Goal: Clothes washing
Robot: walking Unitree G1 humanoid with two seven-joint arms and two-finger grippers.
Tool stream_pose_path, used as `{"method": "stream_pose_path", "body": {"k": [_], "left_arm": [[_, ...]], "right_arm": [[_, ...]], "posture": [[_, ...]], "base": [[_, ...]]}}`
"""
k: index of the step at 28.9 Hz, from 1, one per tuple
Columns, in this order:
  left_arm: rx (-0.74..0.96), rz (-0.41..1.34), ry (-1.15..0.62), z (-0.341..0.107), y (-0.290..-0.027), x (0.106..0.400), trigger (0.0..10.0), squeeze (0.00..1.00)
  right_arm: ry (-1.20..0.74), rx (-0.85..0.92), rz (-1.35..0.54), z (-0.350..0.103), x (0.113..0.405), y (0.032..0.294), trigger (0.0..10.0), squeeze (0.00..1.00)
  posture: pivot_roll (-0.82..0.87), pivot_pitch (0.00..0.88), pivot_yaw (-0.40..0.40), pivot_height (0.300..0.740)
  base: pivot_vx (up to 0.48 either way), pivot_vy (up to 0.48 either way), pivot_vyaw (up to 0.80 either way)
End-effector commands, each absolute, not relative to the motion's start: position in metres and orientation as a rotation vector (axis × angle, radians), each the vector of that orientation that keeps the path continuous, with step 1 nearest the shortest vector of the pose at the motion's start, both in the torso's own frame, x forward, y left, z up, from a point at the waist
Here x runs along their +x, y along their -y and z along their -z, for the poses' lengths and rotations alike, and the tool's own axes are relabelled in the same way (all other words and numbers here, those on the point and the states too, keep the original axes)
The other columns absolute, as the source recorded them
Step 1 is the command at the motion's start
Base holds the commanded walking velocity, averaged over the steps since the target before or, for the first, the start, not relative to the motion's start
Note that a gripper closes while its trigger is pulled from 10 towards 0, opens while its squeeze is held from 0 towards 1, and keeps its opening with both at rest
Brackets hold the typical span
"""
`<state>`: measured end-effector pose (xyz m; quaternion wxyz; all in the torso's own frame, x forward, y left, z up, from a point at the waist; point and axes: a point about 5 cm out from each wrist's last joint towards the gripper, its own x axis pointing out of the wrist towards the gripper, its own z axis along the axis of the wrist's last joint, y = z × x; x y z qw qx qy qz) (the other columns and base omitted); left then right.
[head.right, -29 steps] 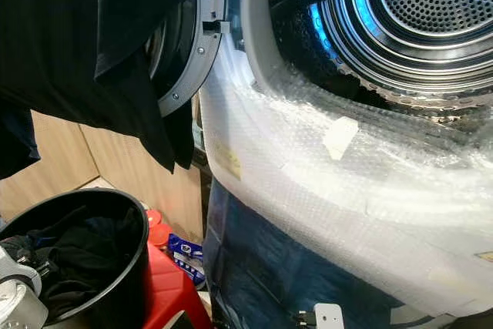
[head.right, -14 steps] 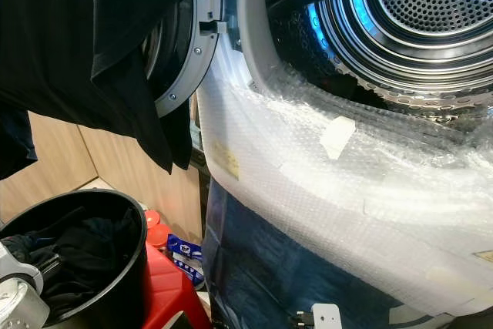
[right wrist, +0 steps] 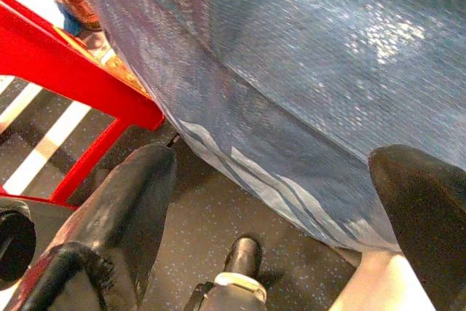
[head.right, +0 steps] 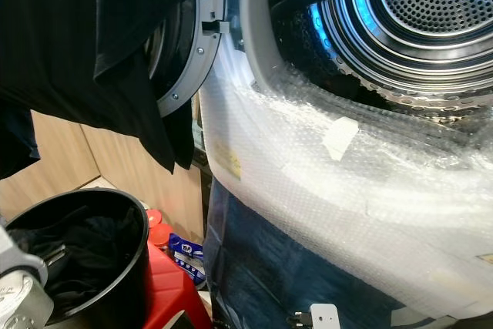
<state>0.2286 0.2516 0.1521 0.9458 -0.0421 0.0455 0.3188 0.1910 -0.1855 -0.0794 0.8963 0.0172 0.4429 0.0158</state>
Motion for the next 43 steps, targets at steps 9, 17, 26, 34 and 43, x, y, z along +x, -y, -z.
{"method": "stream_pose_path", "body": {"k": [9,17,26,34,43], "left_arm": [[0.087,0.215,0.044,-0.183,-0.158,0.256,0.0,0.00],[0.134,0.558,-0.014,-0.170,-0.130,0.252,0.0,0.00],[0.171,0.608,-0.051,-0.159,-0.132,0.256,0.0,0.00],[0.203,0.815,-0.152,-0.141,-0.125,0.248,0.0,0.00],[0.205,1.007,-0.186,-0.136,-0.109,0.247,0.0,0.00]], "right_arm": [[-0.910,0.046,-0.038,0.078,0.194,0.180,10.0,0.00],[-0.855,0.042,-0.041,0.072,0.205,0.182,10.0,0.00],[-0.668,0.035,-0.179,0.046,0.239,0.182,10.0,0.00],[-0.560,0.019,-0.677,0.022,0.243,0.184,10.0,0.00],[-0.487,-0.007,-0.978,-0.003,0.247,0.192,10.0,1.00]], "posture": [[0.10,0.000,-0.031,0.740],[0.07,0.000,-0.015,0.740],[0.07,0.000,-0.023,0.740],[0.05,0.000,-0.020,0.740],[0.02,0.000,-0.014,0.740]], "base": [[0.000,0.000,0.00],[0.000,0.000,0.00],[0.000,0.000,0.00],[0.000,0.000,0.00],[0.000,0.000,0.00]]}}
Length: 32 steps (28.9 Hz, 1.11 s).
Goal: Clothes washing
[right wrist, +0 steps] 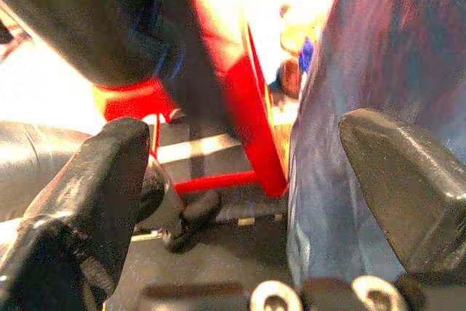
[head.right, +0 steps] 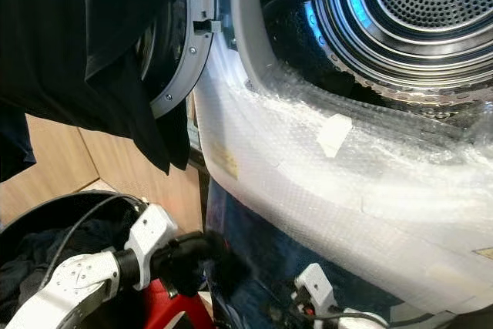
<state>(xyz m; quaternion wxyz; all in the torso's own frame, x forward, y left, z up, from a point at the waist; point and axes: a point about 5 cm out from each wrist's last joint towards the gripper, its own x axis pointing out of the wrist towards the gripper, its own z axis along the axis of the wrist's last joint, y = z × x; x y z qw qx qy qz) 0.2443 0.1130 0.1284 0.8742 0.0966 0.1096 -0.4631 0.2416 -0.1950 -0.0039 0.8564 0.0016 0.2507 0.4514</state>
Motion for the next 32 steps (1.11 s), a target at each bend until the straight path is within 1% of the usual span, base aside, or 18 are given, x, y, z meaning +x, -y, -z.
{"method": "stream_pose_path", "body": {"k": [1,4,5,6,7,9,10,13,15,24,32], "left_arm": [[0.205,1.027,-0.185,-0.136,-0.105,0.248,0.0,0.00],[0.197,1.082,-0.178,-0.137,-0.096,0.249,0.0,0.00],[0.188,1.112,-0.174,-0.137,-0.091,0.249,0.0,0.00],[0.182,1.144,-0.168,-0.138,-0.085,0.248,0.0,0.00],[0.178,1.164,-0.164,-0.139,-0.081,0.248,0.0,0.00],[0.171,1.254,-0.150,-0.140,-0.065,0.247,0.0,0.00],[0.171,1.254,-0.150,-0.140,-0.065,0.247,0.0,0.00],[0.163,1.305,-0.129,-0.143,-0.053,0.246,0.0,0.00],[0.161,1.313,-0.125,-0.144,-0.051,0.246,0.0,0.00],[0.150,1.326,-0.118,-0.143,-0.047,0.246,0.0,0.00],[0.150,1.317,-0.109,-0.146,-0.051,0.246,0.0,0.00]], "right_arm": [[-0.466,0.007,-0.974,-0.006,0.251,0.189,10.0,1.00],[-0.436,0.029,-0.980,-0.010,0.257,0.181,10.0,1.00],[-0.429,0.034,-1.004,-0.012,0.257,0.177,10.0,0.72],[-0.431,0.038,-1.026,-0.013,0.257,0.173,10.0,0.00],[-0.433,0.042,-1.042,-0.013,0.257,0.170,10.0,0.00],[-0.450,0.034,-1.124,-0.013,0.254,0.161,10.0,0.00],[-0.450,0.034,-1.124,-0.013,0.254,0.161,10.0,0.00],[-0.438,0.049,-1.182,-0.016,0.254,0.152,10.0,0.00],[-0.433,0.052,-1.202,-0.018,0.254,0.150,10.0,0.00],[-0.422,0.037,-1.183,-0.020,0.258,0.145,10.0,0.00],[-0.472,-0.042,-1.051,-0.013,0.264,0.159,10.0,0.00]], "posture": [[0.02,0.000,-0.014,0.740],[0.02,0.000,-0.011,0.740],[0.02,0.000,-0.009,0.740],[0.02,0.000,-0.011,0.740],[0.02,0.000,-0.011,0.740],[0.03,0.000,-0.018,0.740],[0.03,0.000,-0.018,0.740],[0.03,0.000,-0.018,0.740],[0.02,0.000,-0.019,0.740],[0.02,0.000,-0.026,0.740],[0.03,0.000,-0.033,0.740]], "base": [[0.000,0.000,0.00],[0.000,0.000,0.00],[0.000,0.000,0.00],[0.000,0.000,0.00],[0.000,0.000,0.00],[0.000,0.000,0.00],[0.000,0.000,0.00],[0.000,0.000,0.00],[0.000,0.000,0.00],[0.000,0.000,0.00],[0.000,0.000,0.00]]}}
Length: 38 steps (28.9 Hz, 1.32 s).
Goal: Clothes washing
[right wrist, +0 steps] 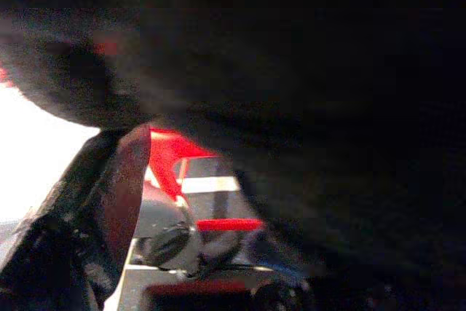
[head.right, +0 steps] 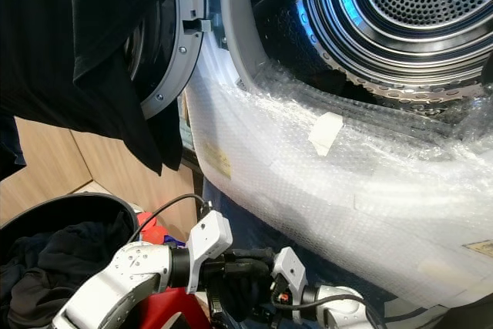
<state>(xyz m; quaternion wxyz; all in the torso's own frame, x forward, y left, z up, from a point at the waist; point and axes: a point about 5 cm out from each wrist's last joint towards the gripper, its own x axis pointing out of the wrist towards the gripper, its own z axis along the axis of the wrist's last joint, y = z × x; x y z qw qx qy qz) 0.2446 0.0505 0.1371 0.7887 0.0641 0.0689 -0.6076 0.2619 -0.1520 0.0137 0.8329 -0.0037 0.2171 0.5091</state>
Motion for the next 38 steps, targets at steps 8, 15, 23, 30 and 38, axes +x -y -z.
{"method": "stream_pose_path", "body": {"k": [8,15,23,30,38], "left_arm": [[0.156,1.295,-0.102,-0.149,-0.056,0.249,0.0,0.00],[0.161,1.283,-0.102,-0.150,-0.058,0.251,0.0,0.00],[0.177,1.255,-0.067,-0.162,-0.065,0.255,0.0,0.00],[0.194,1.252,-0.069,-0.163,-0.070,0.255,0.0,0.00],[0.196,1.242,-0.058,-0.167,-0.071,0.258,0.0,0.00]], "right_arm": [[-0.471,-0.045,-0.946,-0.012,0.269,0.164,10.0,0.00],[-0.471,-0.039,-0.925,-0.010,0.269,0.168,10.0,0.00],[-0.534,-0.049,-0.978,-0.002,0.259,0.171,10.0,0.00],[-0.567,-0.032,-0.990,0.005,0.252,0.168,10.0,0.00],[-0.563,-0.003,-0.983,0.007,0.250,0.167,10.0,0.00]], "posture": [[0.03,0.000,-0.035,0.740],[0.03,0.000,-0.036,0.740],[0.03,0.000,-0.035,0.740],[0.04,0.000,-0.038,0.740],[0.04,0.000,-0.039,0.740]], "base": [[0.000,0.000,0.00],[0.000,0.000,0.00],[0.000,0.000,0.00],[0.000,0.000,0.00],[0.000,0.000,0.00]]}}
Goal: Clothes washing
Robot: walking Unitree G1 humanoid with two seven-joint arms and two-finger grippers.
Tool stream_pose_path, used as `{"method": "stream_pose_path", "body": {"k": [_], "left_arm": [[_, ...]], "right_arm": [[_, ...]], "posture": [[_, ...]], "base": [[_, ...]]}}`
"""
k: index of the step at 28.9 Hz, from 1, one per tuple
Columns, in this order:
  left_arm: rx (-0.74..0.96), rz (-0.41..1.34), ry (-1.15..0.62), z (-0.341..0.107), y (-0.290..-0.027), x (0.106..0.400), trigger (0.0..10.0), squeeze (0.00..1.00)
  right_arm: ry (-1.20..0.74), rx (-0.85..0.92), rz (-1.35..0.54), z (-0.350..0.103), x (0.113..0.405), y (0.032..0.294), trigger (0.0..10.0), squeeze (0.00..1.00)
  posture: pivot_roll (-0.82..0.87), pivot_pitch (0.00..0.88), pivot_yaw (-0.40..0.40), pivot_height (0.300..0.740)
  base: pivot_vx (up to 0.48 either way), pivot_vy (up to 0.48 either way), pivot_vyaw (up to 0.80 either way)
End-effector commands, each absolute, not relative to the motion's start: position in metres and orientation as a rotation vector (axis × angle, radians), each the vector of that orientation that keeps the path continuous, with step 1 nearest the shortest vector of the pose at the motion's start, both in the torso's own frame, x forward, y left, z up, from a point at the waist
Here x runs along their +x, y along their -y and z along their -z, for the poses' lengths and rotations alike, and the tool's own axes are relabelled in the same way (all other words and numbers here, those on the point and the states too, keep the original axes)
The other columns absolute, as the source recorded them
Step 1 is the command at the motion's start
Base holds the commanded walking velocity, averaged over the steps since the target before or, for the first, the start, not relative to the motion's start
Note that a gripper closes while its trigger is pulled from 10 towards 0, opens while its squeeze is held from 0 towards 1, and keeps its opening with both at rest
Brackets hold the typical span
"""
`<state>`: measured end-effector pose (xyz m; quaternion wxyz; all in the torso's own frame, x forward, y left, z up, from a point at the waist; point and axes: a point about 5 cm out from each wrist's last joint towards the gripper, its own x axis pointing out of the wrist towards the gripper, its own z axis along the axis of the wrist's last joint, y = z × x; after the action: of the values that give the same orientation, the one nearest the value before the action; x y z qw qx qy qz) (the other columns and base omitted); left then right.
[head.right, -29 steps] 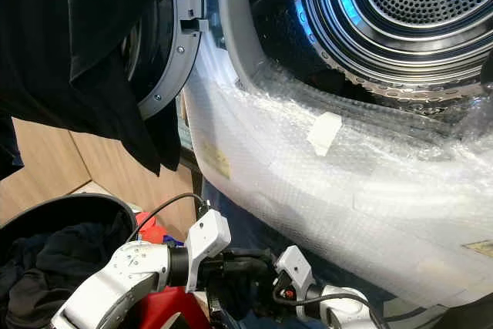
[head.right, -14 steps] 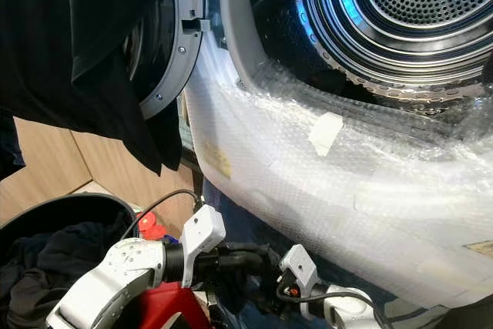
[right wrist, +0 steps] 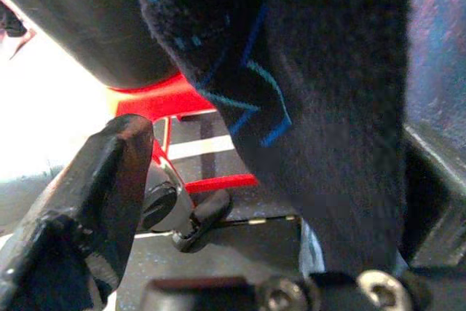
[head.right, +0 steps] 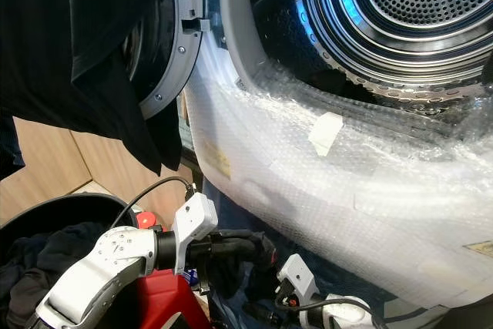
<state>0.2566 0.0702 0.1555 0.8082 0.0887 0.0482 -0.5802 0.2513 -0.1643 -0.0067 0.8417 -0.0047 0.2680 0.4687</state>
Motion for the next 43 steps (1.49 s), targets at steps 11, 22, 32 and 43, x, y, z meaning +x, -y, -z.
{"method": "stream_pose_path", "body": {"k": [11,22,32,43], "left_arm": [[0.202,1.230,-0.045,-0.170,-0.072,0.260,0.0,0.00],[0.210,1.225,-0.028,-0.175,-0.073,0.261,0.0,0.00],[0.212,1.223,-0.022,-0.177,-0.074,0.261,0.0,0.00],[0.210,1.228,-0.022,-0.178,-0.073,0.261,0.0,0.00]], "right_arm": [[-0.552,-0.009,-0.994,0.005,0.252,0.166,0.0,0.00],[-0.572,-0.034,-0.969,0.008,0.251,0.169,0.0,0.00],[-0.584,-0.046,-0.965,0.011,0.249,0.169,0.0,0.00],[-0.571,-0.039,-0.956,0.010,0.251,0.169,0.0,0.00]], "posture": [[0.05,0.000,-0.040,0.740],[0.05,0.000,-0.041,0.740],[0.05,0.000,-0.041,0.740],[0.05,0.000,-0.040,0.740]], "base": [[0.000,0.000,0.00],[0.000,0.000,0.00],[0.000,0.000,0.00],[0.000,0.000,0.00]]}}
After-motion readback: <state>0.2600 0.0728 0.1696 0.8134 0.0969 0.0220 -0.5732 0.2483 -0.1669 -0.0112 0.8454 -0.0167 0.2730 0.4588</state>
